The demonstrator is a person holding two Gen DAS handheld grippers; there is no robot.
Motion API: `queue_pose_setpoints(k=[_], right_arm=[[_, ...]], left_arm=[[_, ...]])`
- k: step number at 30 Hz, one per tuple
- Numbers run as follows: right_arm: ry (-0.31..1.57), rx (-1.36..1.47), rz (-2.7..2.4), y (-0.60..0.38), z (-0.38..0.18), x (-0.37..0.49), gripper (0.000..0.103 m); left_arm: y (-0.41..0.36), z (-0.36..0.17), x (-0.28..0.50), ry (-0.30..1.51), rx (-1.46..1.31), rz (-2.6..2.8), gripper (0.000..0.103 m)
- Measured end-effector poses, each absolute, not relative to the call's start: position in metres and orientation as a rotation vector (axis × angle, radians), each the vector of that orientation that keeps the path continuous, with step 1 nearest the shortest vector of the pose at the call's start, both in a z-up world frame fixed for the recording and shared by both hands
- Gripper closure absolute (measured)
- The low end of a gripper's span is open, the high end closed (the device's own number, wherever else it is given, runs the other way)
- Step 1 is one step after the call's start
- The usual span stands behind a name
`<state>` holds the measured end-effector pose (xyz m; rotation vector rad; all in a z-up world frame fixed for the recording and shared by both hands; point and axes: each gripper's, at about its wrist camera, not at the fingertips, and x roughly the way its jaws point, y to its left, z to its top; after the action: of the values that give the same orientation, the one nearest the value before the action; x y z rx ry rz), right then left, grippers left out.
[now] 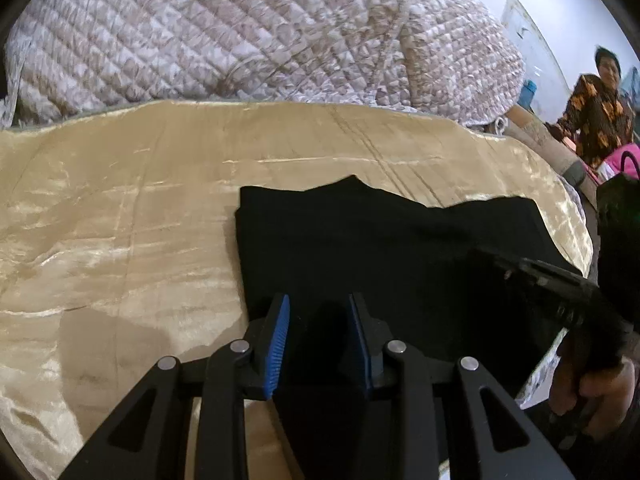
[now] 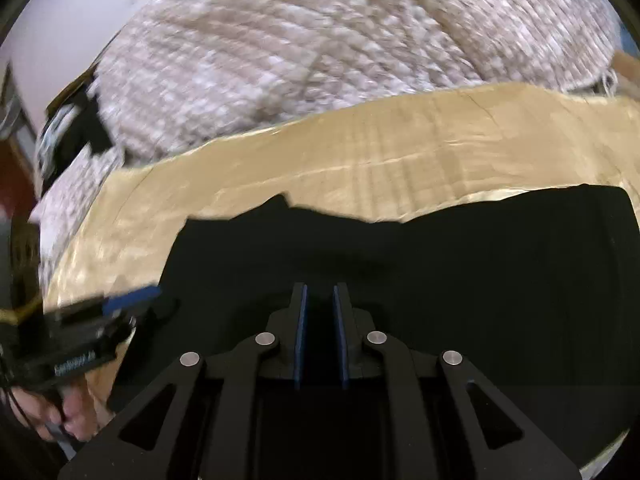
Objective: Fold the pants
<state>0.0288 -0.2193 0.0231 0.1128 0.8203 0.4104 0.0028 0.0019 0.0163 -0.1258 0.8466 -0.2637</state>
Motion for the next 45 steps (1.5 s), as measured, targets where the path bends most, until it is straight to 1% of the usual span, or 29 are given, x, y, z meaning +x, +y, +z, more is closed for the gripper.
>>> queue_pose_setpoints(k=[1, 3, 7, 9, 12, 14, 15, 21, 23, 24, 25, 26, 32, 45], right_arm=[[0.822, 0.091, 0.415, -0.216, 0.02, 0.023, 0.081], [0.835, 0.058, 0.429, -0.208, 0.011, 0.016, 0.075], [0.796, -0.061, 0.397, -0.202, 0.01, 0.0, 0.067], [0.803, -0.062, 0.373, -0.206, 0.009, -0.005, 0.063], [0.8, -0.075, 0.336, -0.212, 0.008, -0.014, 0.058], [0.797, -0.1, 0.297, -0.214, 0.007, -0.022, 0.05], [0.799, -0.098, 0.288, -0.217, 0.006, -0.025, 0.048], [0.769, -0.055, 0.272, -0.225, 0.021, -0.05, 0.048], [0.752, -0.041, 0.296, -0.221, 0.025, -0.061, 0.057], [0.75, -0.039, 0.304, -0.218, 0.026, -0.064, 0.068], [0.751, -0.036, 0.313, -0.215, 0.025, -0.067, 0.076], [0.754, -0.032, 0.318, -0.213, 0.024, -0.068, 0.077], [0.819, -0.03, 0.312, -0.214, 0.006, -0.064, 0.078], [0.835, 0.057, 0.204, -0.244, 0.008, -0.055, 0.078]], left_arm=[[-0.001, 0.017, -0.002, 0.843, -0.118, -0.273, 0.071], [-0.009, 0.016, -0.012, 0.838, -0.087, -0.288, 0.071], [-0.023, 0.011, -0.023, 0.819, -0.002, -0.29, 0.07], [-0.025, 0.009, -0.025, 0.808, 0.025, -0.285, 0.07], [-0.023, 0.009, -0.025, 0.806, -0.005, -0.277, 0.069], [-0.023, 0.009, -0.027, 0.805, -0.006, -0.27, 0.069], [-0.023, 0.009, -0.028, 0.806, -0.008, -0.266, 0.069], [-0.023, 0.016, -0.04, 0.814, -0.046, -0.248, 0.069], [-0.024, 0.019, -0.048, 0.809, -0.053, -0.244, 0.069], [-0.025, 0.019, -0.051, 0.808, -0.056, -0.247, 0.069], [-0.027, 0.02, -0.054, 0.807, -0.056, -0.249, 0.069], [-0.028, 0.021, -0.057, 0.805, -0.053, -0.247, 0.069], [-0.033, 0.019, -0.064, 0.813, -0.054, -0.263, 0.069], [-0.036, 0.013, -0.076, 0.827, -0.03, -0.287, 0.069]])
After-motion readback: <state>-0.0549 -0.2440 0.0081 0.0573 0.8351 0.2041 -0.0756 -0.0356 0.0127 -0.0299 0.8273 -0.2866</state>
